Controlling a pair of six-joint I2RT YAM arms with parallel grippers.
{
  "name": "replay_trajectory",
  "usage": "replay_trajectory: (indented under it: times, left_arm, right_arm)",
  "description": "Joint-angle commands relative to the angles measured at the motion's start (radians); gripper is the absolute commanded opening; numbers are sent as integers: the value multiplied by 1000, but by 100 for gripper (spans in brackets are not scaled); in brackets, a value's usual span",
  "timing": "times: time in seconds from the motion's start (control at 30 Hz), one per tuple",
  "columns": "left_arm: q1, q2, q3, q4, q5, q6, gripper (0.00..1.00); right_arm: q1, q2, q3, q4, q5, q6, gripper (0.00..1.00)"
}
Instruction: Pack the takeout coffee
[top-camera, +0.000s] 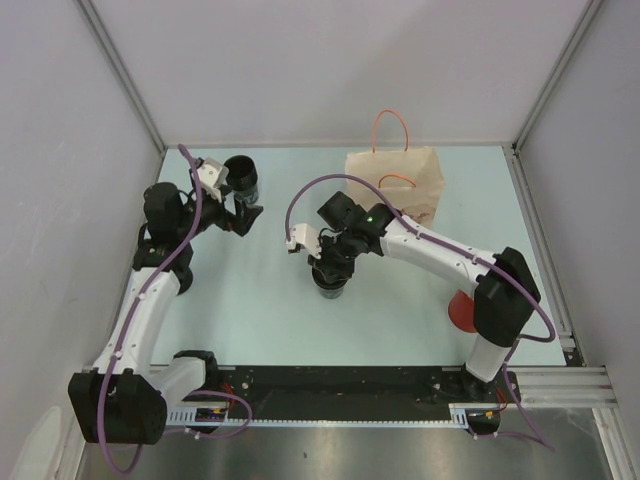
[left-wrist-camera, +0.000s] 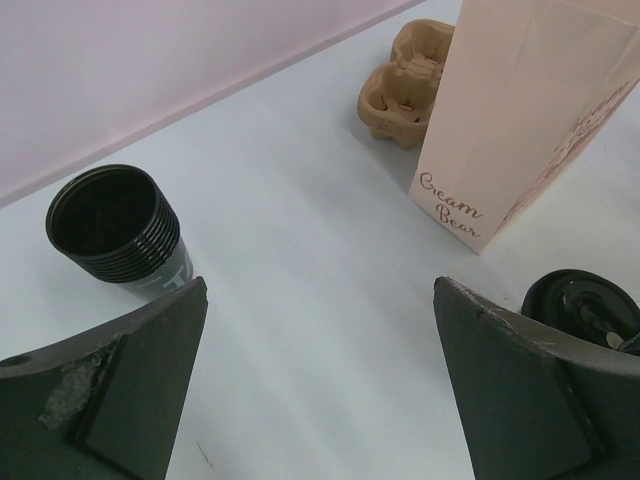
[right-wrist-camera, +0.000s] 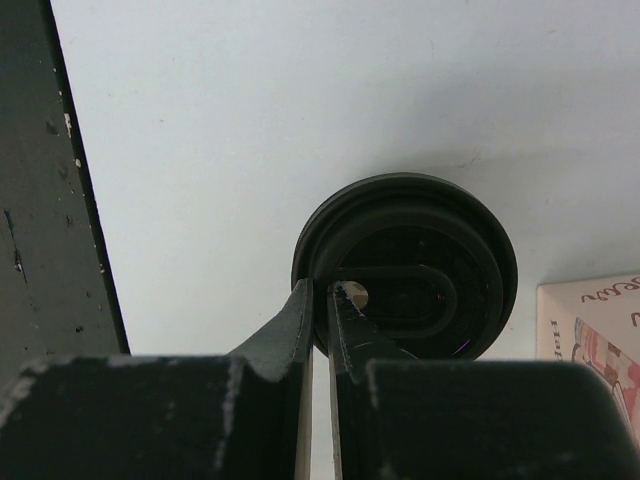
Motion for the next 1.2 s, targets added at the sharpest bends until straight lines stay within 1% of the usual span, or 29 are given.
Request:
replay_trajectory:
  times: [0.0,1.17]
  left_arm:
    - [12,0,-9,52,36,-14,99]
    - [13,14,-20,57,64,-12,99]
  right_arm:
    - [-4,5,-4,34,5,17,0]
    - [6,23,-13,3,11,-11,0]
